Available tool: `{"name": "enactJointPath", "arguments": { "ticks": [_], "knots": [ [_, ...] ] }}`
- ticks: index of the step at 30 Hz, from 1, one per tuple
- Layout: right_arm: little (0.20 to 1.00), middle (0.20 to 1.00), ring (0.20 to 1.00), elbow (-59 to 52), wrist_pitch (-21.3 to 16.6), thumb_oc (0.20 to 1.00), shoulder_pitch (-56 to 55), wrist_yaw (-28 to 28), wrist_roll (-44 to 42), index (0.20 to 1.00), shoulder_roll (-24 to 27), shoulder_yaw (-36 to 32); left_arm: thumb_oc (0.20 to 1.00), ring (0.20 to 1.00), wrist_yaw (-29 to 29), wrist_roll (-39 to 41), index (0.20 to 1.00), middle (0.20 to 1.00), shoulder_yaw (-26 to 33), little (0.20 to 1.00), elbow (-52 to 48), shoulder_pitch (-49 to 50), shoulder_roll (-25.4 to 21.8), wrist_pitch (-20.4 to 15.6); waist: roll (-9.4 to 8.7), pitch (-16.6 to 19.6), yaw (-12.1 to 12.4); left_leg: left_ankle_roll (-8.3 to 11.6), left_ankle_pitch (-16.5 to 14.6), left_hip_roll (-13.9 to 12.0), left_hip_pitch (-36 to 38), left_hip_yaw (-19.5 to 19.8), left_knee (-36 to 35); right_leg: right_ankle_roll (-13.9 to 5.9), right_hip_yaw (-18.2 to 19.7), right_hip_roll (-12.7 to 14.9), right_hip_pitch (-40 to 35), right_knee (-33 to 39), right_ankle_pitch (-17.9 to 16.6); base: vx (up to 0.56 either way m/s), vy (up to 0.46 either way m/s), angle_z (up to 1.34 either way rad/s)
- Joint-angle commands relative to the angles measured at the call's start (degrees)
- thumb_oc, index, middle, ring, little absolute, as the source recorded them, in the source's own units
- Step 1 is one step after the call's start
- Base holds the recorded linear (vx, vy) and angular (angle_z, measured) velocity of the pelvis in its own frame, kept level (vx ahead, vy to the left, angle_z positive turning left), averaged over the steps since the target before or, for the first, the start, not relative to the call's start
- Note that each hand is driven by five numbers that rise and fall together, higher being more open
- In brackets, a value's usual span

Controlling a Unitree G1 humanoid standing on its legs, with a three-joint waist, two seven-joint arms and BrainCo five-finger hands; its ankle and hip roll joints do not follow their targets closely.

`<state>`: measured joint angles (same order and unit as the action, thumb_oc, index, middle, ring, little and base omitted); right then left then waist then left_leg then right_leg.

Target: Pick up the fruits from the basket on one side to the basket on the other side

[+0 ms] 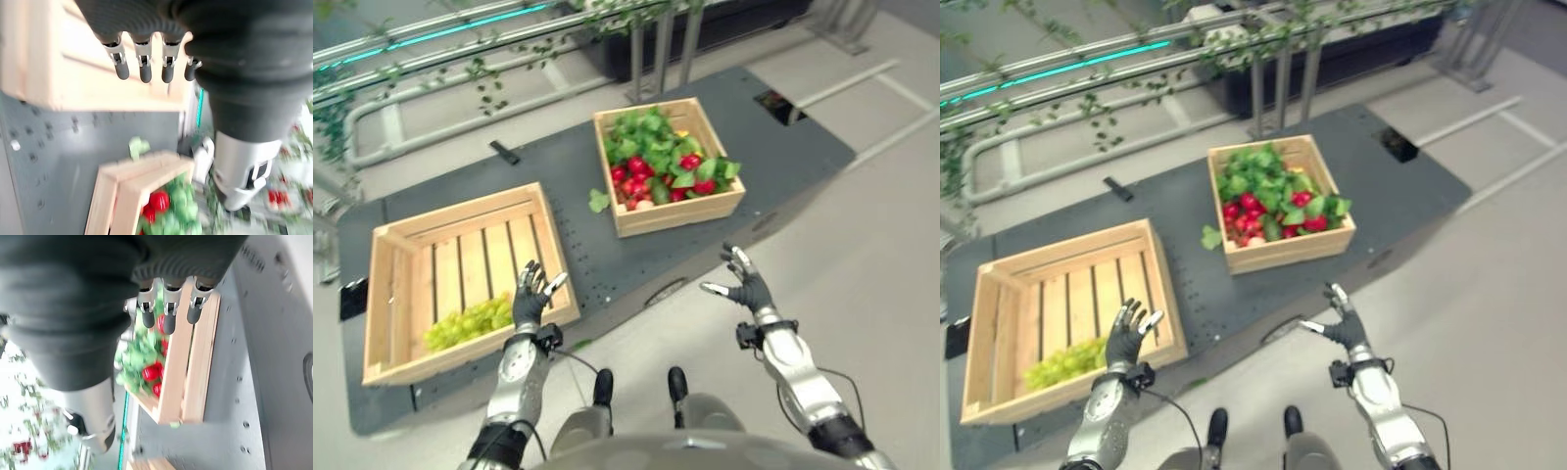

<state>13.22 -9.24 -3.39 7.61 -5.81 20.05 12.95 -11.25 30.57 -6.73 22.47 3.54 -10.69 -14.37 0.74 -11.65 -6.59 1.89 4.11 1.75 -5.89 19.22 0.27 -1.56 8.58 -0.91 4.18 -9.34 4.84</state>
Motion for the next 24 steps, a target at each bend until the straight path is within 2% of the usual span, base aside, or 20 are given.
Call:
{"name": "enactJointPath", "arguments": {
  "ticks": [1,3,5,8,9,11,12,13,14,15,17,20,22,24],
  "knots": [
    [1.000,1.000,1.000,-3.7,-2.1,1.000,1.4,-0.9,0.2,1.000,1.3,0.0,1.000,1.000,0.7,-2.2,1.000,1.000,0.9,1.000,-2.1,-2.6,-0.5,-2.7,-2.51,2.7,1.3,0.04,-8.8,4.5,6.3,-0.5,1.7,-3.69,0.3,0.0,4.1,4.1,-2.7,0.14,-0.212,0.97],
    [1.000,1.000,1.000,-3.1,-2.1,1.000,1.1,-1.3,0.0,1.000,1.3,-0.2,1.000,1.000,0.8,-2.3,1.000,1.000,1.3,1.000,-1.8,-2.2,-0.6,-2.7,-2.40,3.3,1.6,0.65,-9.0,4.0,6.3,-0.5,1.8,-3.60,-1.3,0.2,3.1,5.3,-3.1,0.16,-0.173,0.23],
    [1.000,1.000,1.000,-0.3,-1.8,1.000,0.7,-1.3,0.1,1.000,1.6,-0.9,1.000,1.000,1.5,-1.3,1.000,1.000,2.2,1.000,-0.8,-2.0,-0.6,-2.4,-2.29,4.2,2.9,1.75,-10.0,2.5,5.7,-1.6,4.4,-3.56,-4.8,1.3,-0.4,8.9,-3.2,0.20,-0.206,0.56],
    [1.000,1.000,1.000,0.8,-1.5,1.000,0.7,-1.9,0.3,1.000,2.7,-0.9,1.000,1.000,2.1,-0.6,1.000,1.000,2.4,1.000,-0.3,-1.4,-0.1,-2.2,-1.79,3.3,4.1,2.01,-11.0,4.3,4.0,-2.3,10.4,-2.98,-7.7,2.2,-3.4,10.6,-2.7,0.06,-0.125,0.63],
    [1.000,1.000,1.000,2.2,-1.4,1.000,1.0,-1.9,0.2,1.000,2.9,-0.9,1.000,1.000,2.5,-0.2,1.000,1.000,2.2,1.000,0.3,-1.5,0.1,-2.1,-1.68,2.1,4.9,2.92,-9.4,5.0,1.8,-4.5,13.4,-2.82,-9.4,2.9,-4.4,11.1,-2.7,-0.06,-0.073,0.75],
    [1.000,1.000,1.000,5.6,-1.2,1.000,1.7,-1.3,0.1,1.000,2.4,-1.2,1.000,1.000,3.1,-0.1,1.000,1.000,1.7,1.000,2.3,-2.1,0.4,-1.7,-1.97,0.9,5.3,4.08,-7.8,4.9,-2.3,-9.2,18.9,-2.78,-12.0,4.0,-5.5,11.6,-2.8,-0.11,-0.086,0.87],
    [1.000,1.000,1.000,7.6,-1.0,1.000,2.2,-1.0,-0.2,1.000,2.0,-1.3,1.000,1.000,3.1,-0.7,1.000,1.000,1.8,1.000,3.7,-2.2,0.1,-1.4,-2.24,0.6,5.7,4.04,-7.6,4.8,-3.6,-11.5,20.5,-2.80,-12.8,4.3,-5.5,11.7,-3.0,-0.07,-0.116,0.85],
    [1.000,1.000,1.000,9.6,-0.7,1.000,2.4,-0.9,-0.4,1.000,1.3,-1.1,1.000,1.000,3.0,-1.3,1.000,1.000,1.9,1.000,5.2,-2.1,-0.1,-1.2,-2.55,0.7,6.0,3.89,-7.5,4.0,-4.9,-13.7,20.3,-2.92,-13.3,4.6,-6.2,12.2,-2.8,-0.04,-0.110,0.59],
    [1.000,1.000,1.000,13.5,-0.6,1.000,2.9,-0.2,-0.7,1.000,0.6,-0.9,1.000,1.000,2.8,-1.7,1.000,1.000,1.9,1.000,8.1,-2.2,-0.1,-0.7,-2.72,0.7,6.1,4.17,-7.3,1.9,-5.6,-16.1,20.2,-3.00,-14.1,4.8,-6.8,12.8,-2.8,-0.01,-0.048,0.60],
    [1.000,1.000,1.000,16.5,-0.4,1.000,3.1,0.4,-0.9,1.000,-0.2,-1.0,1.000,1.000,2.7,-2.3,1.000,1.000,1.8,1.000,11.9,-2.4,0.1,0.1,-2.29,0.8,5.9,4.84,-6.5,-2.7,-5.0,-19.0,17.2,-3.40,-15.7,4.9,-7.7,13.4,-2.4,0.01,-0.007,0.49],
    [1.000,1.000,1.000,21.5,0.4,1.000,3.4,0.8,-0.1,1.000,-0.7,-0.6,1.000,1.000,2.3,-3.5,1.000,1.000,1.8,1.000,16.3,-2.5,0.6,0.8,-1.44,1.2,6.2,5.91,-3.8,-6.9,-3.3,-20.2,11.9,-3.76,-17.9,5.1,-8.5,13.5,-1.9,0.03,0.035,0.37],
    [1.000,1.000,1.000,29.1,0.8,1.000,4.9,1.7,-0.5,1.000,-1.7,-0.5,1.000,1.000,1.8,-4.6,1.000,1.000,1.6,1.000,24.4,-3.3,1.4,1.6,-0.54,1.7,6.1,6.83,-2.1,-8.8,0.7,-18.6,5.4,-3.99,-19.9,4.9,-9.8,13.5,-1.3,0.05,0.024,0.26],
    [1.000,1.000,1.000,32.9,1.2,1.000,4.7,2.2,-1.2,1.000,-2.5,-1.0,1.000,1.000,1.9,-2.0,1.000,1.000,2.7,1.000,29.7,-3.9,2.9,2.8,-0.07,2.3,5.8,7.05,-2.2,-9.3,1.9,-18.8,4.1,-4.07,-21.3,5.1,-9.9,13.4,-0.9,0.01,0.057,0.49],
    [1.000,1.000,1.000,37.2,1.9,1.000,5.1,2.7,-1.1,1.000,-2.9,-1.2,1.000,1.000,1.8,-3.4,1.000,1.000,2.5,1.000,34.0,-4.7,3.3,3.4,0.42,2.5,5.6,7.15,-2.1,-9.4,2.6,-19.1,3.1,-4.04,-22.7,5.3,-10.4,13.4,-0.6,0.04,0.080,0.46]
  ]
}}
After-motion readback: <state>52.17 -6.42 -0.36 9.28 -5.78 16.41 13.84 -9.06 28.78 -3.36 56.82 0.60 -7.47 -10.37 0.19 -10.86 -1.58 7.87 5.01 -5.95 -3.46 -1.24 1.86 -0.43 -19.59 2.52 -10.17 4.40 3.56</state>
